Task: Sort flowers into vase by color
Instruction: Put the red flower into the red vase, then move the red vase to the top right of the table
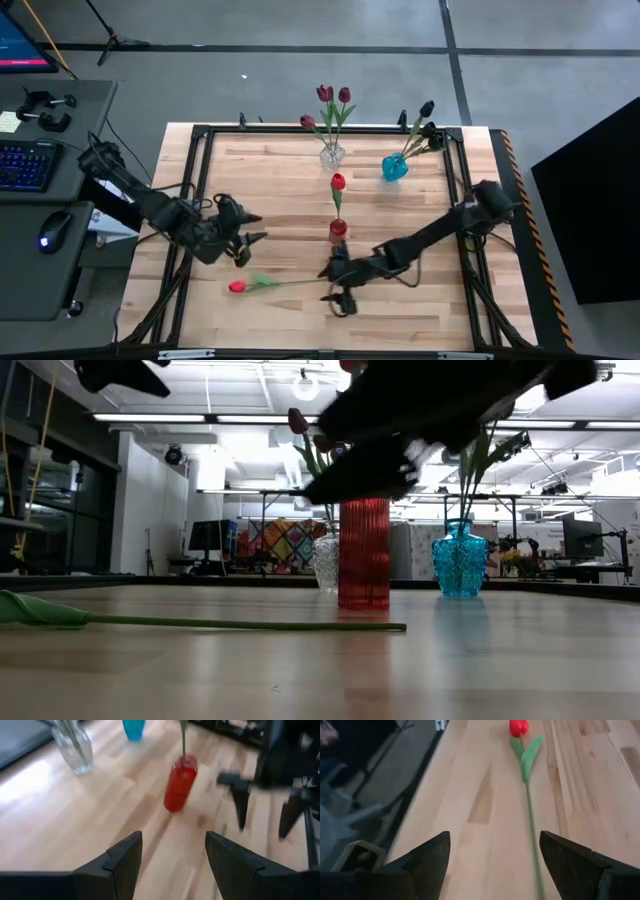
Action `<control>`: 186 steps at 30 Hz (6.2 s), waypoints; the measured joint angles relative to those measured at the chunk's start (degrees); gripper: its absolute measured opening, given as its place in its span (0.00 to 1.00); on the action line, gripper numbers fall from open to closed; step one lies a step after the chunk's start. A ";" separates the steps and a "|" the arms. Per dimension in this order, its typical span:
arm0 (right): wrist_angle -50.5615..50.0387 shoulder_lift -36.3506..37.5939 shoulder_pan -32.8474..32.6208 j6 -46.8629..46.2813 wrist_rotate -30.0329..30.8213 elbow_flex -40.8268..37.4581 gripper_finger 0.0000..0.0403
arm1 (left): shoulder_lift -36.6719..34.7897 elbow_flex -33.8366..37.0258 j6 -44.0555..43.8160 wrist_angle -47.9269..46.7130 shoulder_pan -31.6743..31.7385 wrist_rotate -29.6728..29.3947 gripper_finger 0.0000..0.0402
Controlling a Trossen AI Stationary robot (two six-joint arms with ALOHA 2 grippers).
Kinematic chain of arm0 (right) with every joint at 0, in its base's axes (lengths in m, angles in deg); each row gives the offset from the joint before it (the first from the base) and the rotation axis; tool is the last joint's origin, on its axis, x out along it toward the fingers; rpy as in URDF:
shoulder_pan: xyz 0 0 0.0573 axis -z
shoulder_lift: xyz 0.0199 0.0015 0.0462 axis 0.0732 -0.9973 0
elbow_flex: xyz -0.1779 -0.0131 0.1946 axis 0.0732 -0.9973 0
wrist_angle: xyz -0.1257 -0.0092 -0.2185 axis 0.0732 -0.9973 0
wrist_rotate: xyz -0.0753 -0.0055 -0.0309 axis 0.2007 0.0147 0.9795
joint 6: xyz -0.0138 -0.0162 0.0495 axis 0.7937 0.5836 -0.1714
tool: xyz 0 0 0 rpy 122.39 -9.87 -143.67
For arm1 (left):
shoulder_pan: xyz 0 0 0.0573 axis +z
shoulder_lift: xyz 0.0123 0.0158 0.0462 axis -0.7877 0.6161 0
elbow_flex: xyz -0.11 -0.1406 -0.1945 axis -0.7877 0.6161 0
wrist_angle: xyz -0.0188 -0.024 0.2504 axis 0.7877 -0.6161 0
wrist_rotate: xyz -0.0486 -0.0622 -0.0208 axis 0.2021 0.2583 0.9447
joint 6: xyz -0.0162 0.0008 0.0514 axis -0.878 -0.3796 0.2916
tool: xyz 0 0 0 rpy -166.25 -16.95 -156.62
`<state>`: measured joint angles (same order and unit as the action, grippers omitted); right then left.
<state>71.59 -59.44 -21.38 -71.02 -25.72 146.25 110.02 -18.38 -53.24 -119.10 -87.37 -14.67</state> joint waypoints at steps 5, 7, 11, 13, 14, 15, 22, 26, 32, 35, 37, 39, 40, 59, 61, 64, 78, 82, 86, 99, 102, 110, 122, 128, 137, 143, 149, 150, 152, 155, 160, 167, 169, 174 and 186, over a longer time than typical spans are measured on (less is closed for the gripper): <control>-1.94 -9.68 1.02 8.59 2.74 10.13 0.73 | -1.15 0.00 4.73 0.32 0.82 -1.16 0.51; -1.91 -13.21 1.29 9.34 4.50 14.41 0.73 | -1.10 0.00 6.35 0.32 1.23 -1.09 0.51; -3.89 -20.32 2.21 8.03 6.00 23.10 0.73 | -1.11 0.00 7.68 0.87 1.38 -0.78 0.51; -5.01 -23.85 2.69 8.63 6.07 27.36 0.73 | -1.11 0.00 7.72 0.90 1.36 -0.74 0.51; -5.25 -25.64 2.92 9.25 6.08 29.38 0.73 | -1.11 0.00 7.70 0.86 1.36 -0.68 0.51; -5.74 -27.23 3.14 9.53 6.13 31.43 0.73 | -1.11 0.00 7.68 0.96 1.36 -0.68 0.51; -13.44 -35.76 4.34 6.38 8.75 43.38 0.73 | -1.11 0.00 7.71 1.23 1.36 0.01 0.51; -21.94 -36.70 4.47 1.95 10.46 46.58 0.63 | -1.11 0.00 7.89 1.29 1.36 2.21 0.51; -31.76 -35.81 4.43 3.28 11.94 48.26 0.20 | -1.11 0.00 10.45 1.25 1.33 2.23 0.51; -34.27 -35.79 4.58 6.31 10.84 49.81 0.04 | -1.18 0.00 12.73 1.63 1.33 2.19 0.51; -35.48 -35.89 4.97 7.83 9.36 51.23 0.07 | -2.04 0.00 14.54 2.23 1.22 1.96 0.51; -37.76 -36.09 5.16 9.12 8.88 53.33 0.08 | -3.84 -0.02 15.81 2.92 1.06 0.75 0.51; -39.40 -36.23 5.30 9.70 8.57 54.52 0.06 | -5.12 -0.02 16.23 3.12 0.95 -0.21 0.51; -68.40 -13.51 5.68 9.25 5.82 47.65 0.00 | -24.60 -0.11 22.11 7.13 -2.33 -11.34 0.51; -63.98 -7.02 4.44 3.66 5.42 39.70 0.00 | -24.57 -0.11 22.64 7.13 -2.29 -11.34 0.51; -50.53 2.62 1.98 -6.89 5.84 26.04 0.00 | -23.98 -0.11 22.70 7.13 -2.29 -11.44 0.51; 76.05 13.23 -3.39 18.54 40.67 -23.00 0.00 | -20.65 -0.07 22.66 14.01 -2.27 -22.94 0.51; 76.35 14.31 0.96 21.79 34.28 -24.94 0.00 | -18.48 -0.07 21.90 16.38 -2.23 -26.43 0.51; 76.08 14.30 6.27 23.13 25.17 -24.11 0.00 | -15.82 -0.07 16.35 16.59 -1.90 -29.46 0.51; 75.70 14.44 16.79 22.41 15.95 -22.41 0.00 | -8.68 -0.02 11.19 16.53 -1.31 -29.51 0.51; 73.36 14.36 17.34 22.40 14.97 -22.41 0.00 | -8.67 -0.02 11.20 16.53 -1.31 -29.53 0.51; 71.51 11.59 17.73 21.35 15.01 -22.44 0.00 | -8.93 -0.02 13.16 16.48 -1.31 -29.52 0.51; 71.47 8.73 18.05 18.00 15.07 -22.44 0.00 | -9.11 -0.02 13.84 16.46 -1.31 -29.51 0.51; 71.36 8.72 17.76 17.78 15.12 -22.44 0.00 | -9.13 -0.02 13.84 16.46 -1.31 -29.48 0.51; 68.65 8.72 15.88 15.13 20.09 -22.44 0.07 | -9.13 -0.03 15.06 16.04 -1.31 -29.42 0.51; 68.63 8.72 12.85 16.71 27.54 -22.46 0.30 | -9.13 -0.04 15.75 16.05 -1.31 -29.40 0.51; 68.64 8.72 9.76 17.76 28.62 -22.46 0.50 | -9.13 -0.04 15.79 16.02 -1.31 -29.40 0.51; 68.64 8.72 9.30 16.94 28.62 -22.46 0.52 | -9.13 -0.04 15.86 16.00 -1.31 -29.40 0.51; 68.61 8.72 8.41 15.36 28.62 -22.46 0.54 | -9.13 -0.07 16.26 16.00 -1.31 -29.40 0.51; 68.37 8.72 7.16 14.43 28.58 -22.44 0.56 | -9.13 -0.07 16.84 16.00 -1.31 -29.40 0.51; 68.37 8.74 4.67 14.01 28.25 -22.45 0.56 | -9.13 -0.07 17.05 16.00 -1.32 -29.26 0.51; 64.99 9.35 -1.78 13.61 28.04 -22.46 0.56 | -9.13 -0.07 17.76 16.00 -1.35 -28.87 0.51; 58.01 10.84 -3.98 10.62 28.19 -22.46 0.56 | -9.13 -0.07 17.76 15.94 -1.42 -28.86 0.51; 30.22 15.57 -8.23 -8.40 30.04 -22.44 0.50 | -9.13 -0.07 19.93 15.61 -1.40 -28.83 0.51; -0.22 13.36 -1.05 -26.14 27.75 -22.13 0.02 | -9.13 -0.07 21.28 15.54 -1.33 -29.13 0.51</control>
<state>71.37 -46.07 -22.43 -97.16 2.03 124.12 100.90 -18.45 -31.96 -103.56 -88.70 -43.81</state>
